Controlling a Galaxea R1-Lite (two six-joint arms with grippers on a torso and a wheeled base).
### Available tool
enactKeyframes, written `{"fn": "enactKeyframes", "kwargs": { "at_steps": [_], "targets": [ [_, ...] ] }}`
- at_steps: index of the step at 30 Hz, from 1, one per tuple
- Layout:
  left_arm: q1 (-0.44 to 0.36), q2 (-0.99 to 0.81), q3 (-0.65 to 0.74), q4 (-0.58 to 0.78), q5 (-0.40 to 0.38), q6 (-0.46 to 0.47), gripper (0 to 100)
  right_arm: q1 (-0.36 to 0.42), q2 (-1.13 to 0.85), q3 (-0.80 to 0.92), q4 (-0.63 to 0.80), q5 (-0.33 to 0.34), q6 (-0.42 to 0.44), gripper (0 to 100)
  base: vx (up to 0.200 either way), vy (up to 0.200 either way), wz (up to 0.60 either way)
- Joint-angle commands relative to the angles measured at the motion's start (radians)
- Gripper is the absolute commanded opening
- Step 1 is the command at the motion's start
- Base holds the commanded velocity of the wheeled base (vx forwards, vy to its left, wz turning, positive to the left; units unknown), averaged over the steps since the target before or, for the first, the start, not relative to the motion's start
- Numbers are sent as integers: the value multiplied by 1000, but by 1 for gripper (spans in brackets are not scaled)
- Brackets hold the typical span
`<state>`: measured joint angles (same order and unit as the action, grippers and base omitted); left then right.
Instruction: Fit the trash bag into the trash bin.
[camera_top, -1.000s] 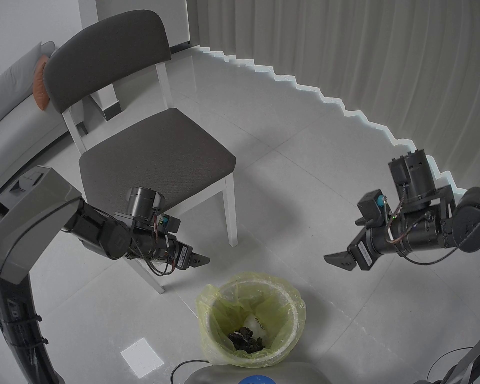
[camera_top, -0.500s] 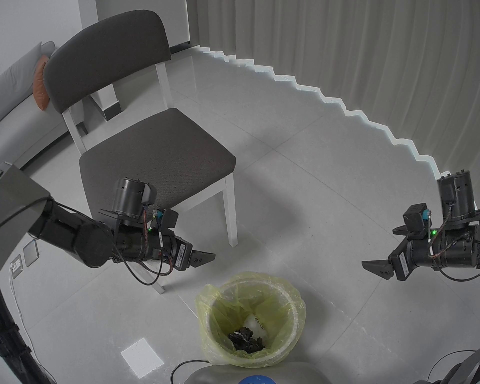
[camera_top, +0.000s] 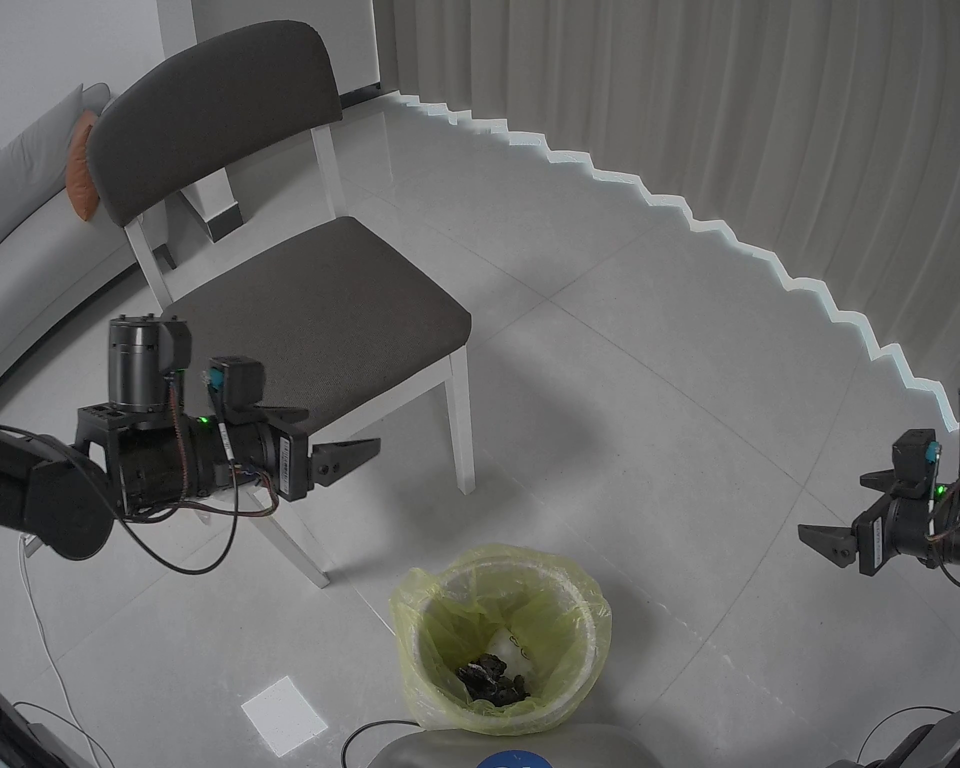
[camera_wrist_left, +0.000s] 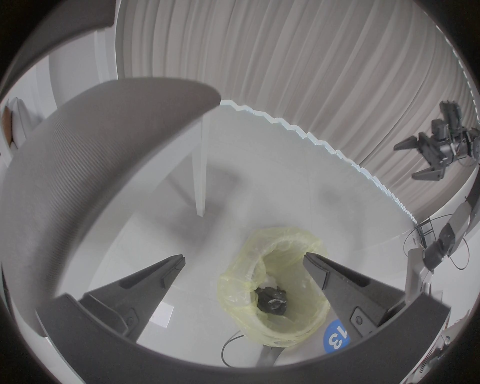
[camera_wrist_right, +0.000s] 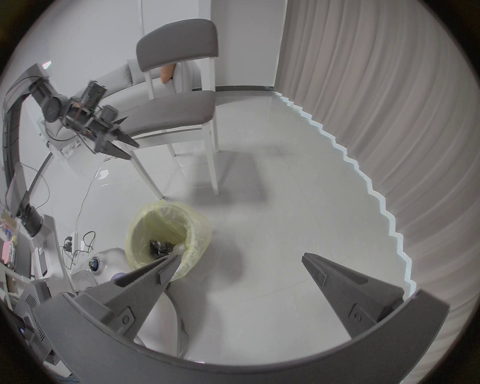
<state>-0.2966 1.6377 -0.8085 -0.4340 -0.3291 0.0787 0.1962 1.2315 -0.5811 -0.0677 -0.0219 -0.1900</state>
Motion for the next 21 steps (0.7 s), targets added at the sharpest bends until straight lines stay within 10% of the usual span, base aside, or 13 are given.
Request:
{"fn": "enactKeyframes", "kwargs": {
  "at_steps": [1, 21],
  "targets": [
    [50, -160, 95, -106, 13, -33, 100, -26, -195, 84, -3, 2, 63, 100, 0, 0, 0],
    [122, -504, 223, -107, 93, -37, 100, -49, -710, 148, 126, 27, 113, 100, 0, 0, 0]
  ]
}}
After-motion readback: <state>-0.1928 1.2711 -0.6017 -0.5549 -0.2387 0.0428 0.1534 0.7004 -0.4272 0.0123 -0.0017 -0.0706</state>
